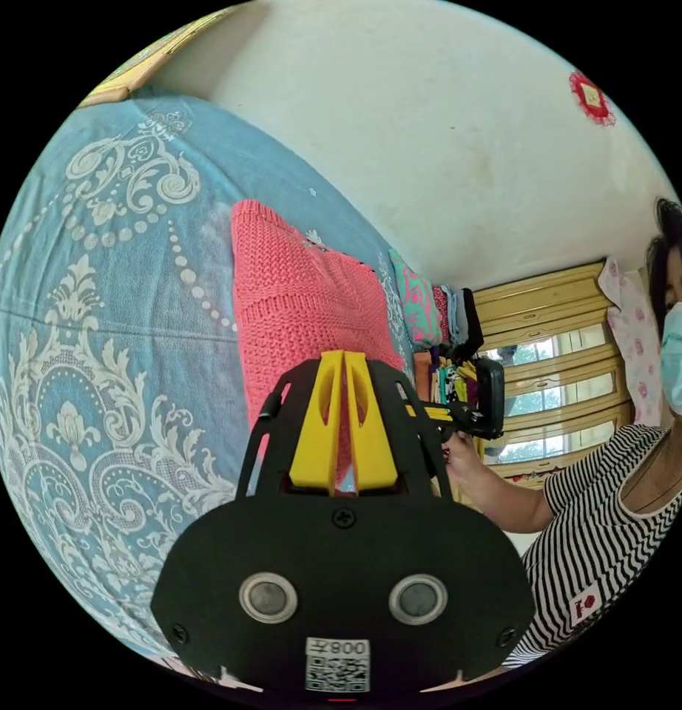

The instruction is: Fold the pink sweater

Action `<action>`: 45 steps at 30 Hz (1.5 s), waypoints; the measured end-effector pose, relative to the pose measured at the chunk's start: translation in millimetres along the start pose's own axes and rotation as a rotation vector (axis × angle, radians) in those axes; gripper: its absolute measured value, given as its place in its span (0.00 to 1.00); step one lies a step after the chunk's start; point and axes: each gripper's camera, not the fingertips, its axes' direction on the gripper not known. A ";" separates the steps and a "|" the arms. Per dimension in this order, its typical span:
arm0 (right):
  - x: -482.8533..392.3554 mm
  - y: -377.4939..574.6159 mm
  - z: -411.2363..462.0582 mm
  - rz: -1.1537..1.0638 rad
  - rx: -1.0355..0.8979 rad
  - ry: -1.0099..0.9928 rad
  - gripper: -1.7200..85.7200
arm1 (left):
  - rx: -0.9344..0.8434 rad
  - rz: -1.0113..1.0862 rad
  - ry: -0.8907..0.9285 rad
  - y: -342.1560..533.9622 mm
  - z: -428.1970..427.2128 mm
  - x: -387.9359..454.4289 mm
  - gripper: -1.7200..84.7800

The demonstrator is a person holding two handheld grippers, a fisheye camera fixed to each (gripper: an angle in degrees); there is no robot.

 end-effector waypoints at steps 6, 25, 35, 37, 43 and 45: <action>28.6 33.1 -2.0 0.147 0.123 -0.078 0.07 | -0.064 -0.141 0.055 51.3 -14.6 -59.2 0.19; 169.9 66.3 114.3 0.400 0.103 -0.458 0.20 | -0.352 -0.210 0.314 47.0 103.7 -129.8 0.28; 238.9 72.5 164.0 0.431 0.099 -0.658 0.15 | -0.373 -0.290 0.404 41.0 148.9 -137.4 0.23; 252.2 73.5 169.6 0.434 0.084 -0.697 0.14 | -0.365 -0.295 0.405 39.7 153.3 -134.2 0.22; 275.6 77.5 156.2 0.393 0.061 -0.675 0.11 | -0.345 -0.299 0.415 32.1 160.9 -98.6 0.20; 281.3 81.7 146.1 0.388 0.062 -0.677 0.11 | -0.343 -0.305 0.432 29.8 162.6 -82.8 0.20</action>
